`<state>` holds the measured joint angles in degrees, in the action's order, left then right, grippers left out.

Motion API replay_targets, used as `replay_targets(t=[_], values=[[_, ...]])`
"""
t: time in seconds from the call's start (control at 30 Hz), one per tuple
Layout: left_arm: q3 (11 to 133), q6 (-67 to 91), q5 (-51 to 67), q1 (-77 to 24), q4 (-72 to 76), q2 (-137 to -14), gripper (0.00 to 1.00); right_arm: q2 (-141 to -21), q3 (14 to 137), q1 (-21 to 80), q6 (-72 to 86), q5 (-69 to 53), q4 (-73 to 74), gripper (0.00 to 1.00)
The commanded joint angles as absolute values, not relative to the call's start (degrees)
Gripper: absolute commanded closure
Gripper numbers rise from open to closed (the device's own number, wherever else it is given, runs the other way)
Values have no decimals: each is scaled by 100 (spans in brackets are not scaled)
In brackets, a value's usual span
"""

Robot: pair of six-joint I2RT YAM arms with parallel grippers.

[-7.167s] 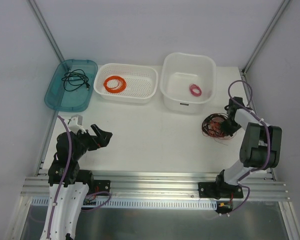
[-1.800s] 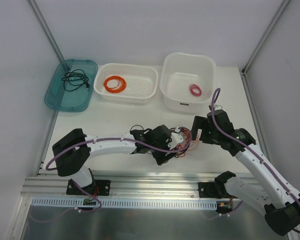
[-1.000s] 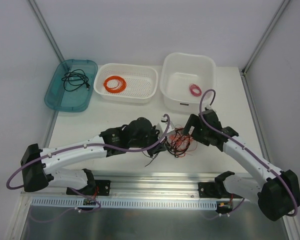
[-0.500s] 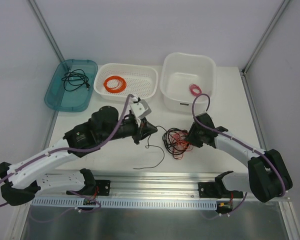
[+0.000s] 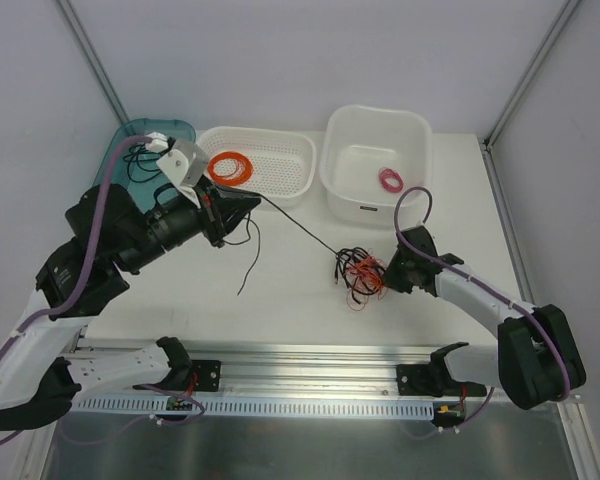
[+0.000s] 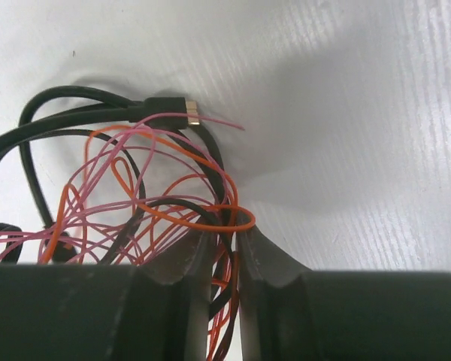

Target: Untangle the cables

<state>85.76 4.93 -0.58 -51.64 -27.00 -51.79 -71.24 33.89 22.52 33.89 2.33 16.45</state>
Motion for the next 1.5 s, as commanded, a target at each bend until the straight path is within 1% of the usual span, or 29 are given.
replay_targets(t=[0.0, 0.1, 0.23, 0.33, 0.43, 0.47, 0.53, 0.57, 0.63, 0.67, 0.7, 0.73, 0.8, 0.83, 0.87, 0.9, 1.07, 1.2, 1.4, 1.47], values=[[9517, 299, -579, -5098, -2127, -5071, 100, -7119, 3208, 2066, 3278, 817, 2249, 81], [9913, 62, -939, -5106, -2276, -5106, 100, -7119, 3217, 1873, 3235, 888, 2425, 82], [10204, -360, -2044, -5098, -2505, -5150, 100, -7014, 3296, 1697, 3103, 1063, 2689, 82], [10371, -571, -2329, -5098, -2637, -5247, 100, -6900, 3401, 1635, 2962, 1064, 2847, 81], [10266, -580, -2364, -5098, -2654, -5334, 100, -6759, 3489, 1644, 2865, 950, 2961, 74], [10170, -589, -2416, -5098, -2646, -5370, 100, -6715, 3576, 1644, 2839, 914, 2997, 67], [10081, -589, -2513, -5106, -2645, -5518, 100, -6575, 3673, 1644, 2699, 792, 3155, 59], [10038, -598, -2575, -5089, -2646, -5580, 100, -6513, 3787, 1652, 2629, 756, 3199, 47], [10028, -607, -2601, -4975, -2646, -5800, 100, -6285, 3928, 1652, 2374, 677, 3383, 33], [10037, -606, -2541, -4896, -2637, -5862, 100, -6197, 4016, 1661, 2277, 651, 3471, 20], [10055, -580, -2453, -4782, -2628, -5941, 100, -6127, 4191, 1670, 2076, 616, 3646, 15], [10081, -476, -2313, -4494, -2637, -6063, 100, -5961, 4279, 1679, 1987, 615, 3743, 7], [10116, -335, -1805, -4106, -2602, -6239, 100, -5784, 4542, 1696, 1733, 598, 4007, 1], [10151, -203, -1663, -3713, -2575, -6301, 100, -5583, 4614, 1705, 1653, 589, 4086, 0], [10186, -150, -1531, -3544, -2575, -6389, 100, -5485, 4701, 1722, 1574, 571, 4226, 3], [10247, -132, -1242, -3385, -2566, -6546, 100, -5389, 4824, 1731, 1521, 545, 4297, 3], [10880, -97, -879, -2376, -2531, -7127, 100, -4862, 5045, 1749, 1248, 299, 4596, 3], [11486, -88, -695, -1838, -2452, -7767, 100, -4571, 5150, 1740, 1143, 88, 4728, 3], [12830, -184, -440, -1206, -2435, -8603, 100, -4368, 5361, 1740, 1002, 53, 4816, 3], [12937, -237, -483, -994, -2408, -8753, 100, -4386, 5422, 1740, 967, -139, 4790, 3]])
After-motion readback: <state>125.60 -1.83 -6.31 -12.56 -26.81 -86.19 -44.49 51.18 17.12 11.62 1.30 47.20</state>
